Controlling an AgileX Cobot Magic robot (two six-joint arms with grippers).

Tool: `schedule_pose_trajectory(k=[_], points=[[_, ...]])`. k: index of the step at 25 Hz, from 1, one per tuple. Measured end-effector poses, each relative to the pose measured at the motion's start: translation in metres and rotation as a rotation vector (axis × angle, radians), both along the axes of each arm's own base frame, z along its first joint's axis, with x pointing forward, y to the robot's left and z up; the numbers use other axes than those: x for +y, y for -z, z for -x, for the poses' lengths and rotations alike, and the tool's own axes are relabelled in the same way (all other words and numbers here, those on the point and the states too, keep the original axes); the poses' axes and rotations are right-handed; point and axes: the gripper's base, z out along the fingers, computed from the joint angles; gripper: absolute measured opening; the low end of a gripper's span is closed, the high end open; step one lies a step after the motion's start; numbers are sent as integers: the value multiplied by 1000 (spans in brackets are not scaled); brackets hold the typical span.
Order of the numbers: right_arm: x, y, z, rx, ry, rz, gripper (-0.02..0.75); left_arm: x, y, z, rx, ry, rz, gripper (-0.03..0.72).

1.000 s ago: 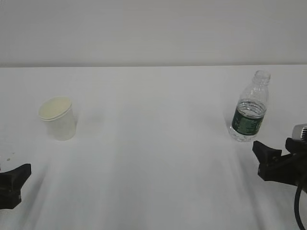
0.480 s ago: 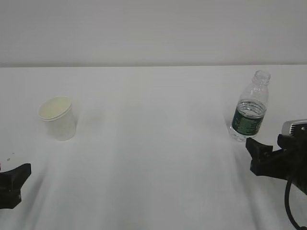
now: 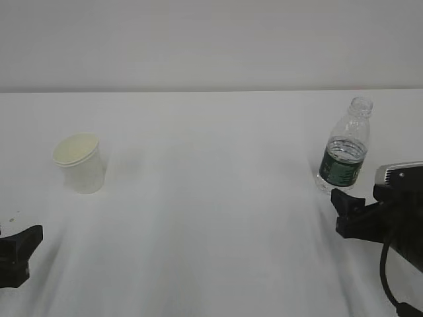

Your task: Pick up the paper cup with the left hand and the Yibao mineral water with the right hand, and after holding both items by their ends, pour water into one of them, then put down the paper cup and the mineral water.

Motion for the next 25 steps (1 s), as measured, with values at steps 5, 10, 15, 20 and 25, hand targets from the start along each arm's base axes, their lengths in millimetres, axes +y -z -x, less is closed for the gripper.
schedule_pose_trajectory(k=[5, 10, 15, 20, 25], points=[[1, 2, -4, -1, 0, 0, 592, 0, 0, 0, 0, 0, 0, 502], [2, 1, -7, -10, -2, 3, 592, -2, -2, -6, -18, 0, 7, 502], [2, 1, -7, -12, -3, 4, 592, -7, 1, -17, -20, 2, 8, 502], [2, 1, -7, -13, -4, 7, 592, -12, 6, -22, -6, 39, 2, 502], [1, 0, -9, -19, 10, 10, 592, -16, 3, -29, -28, 49, 10, 502]])
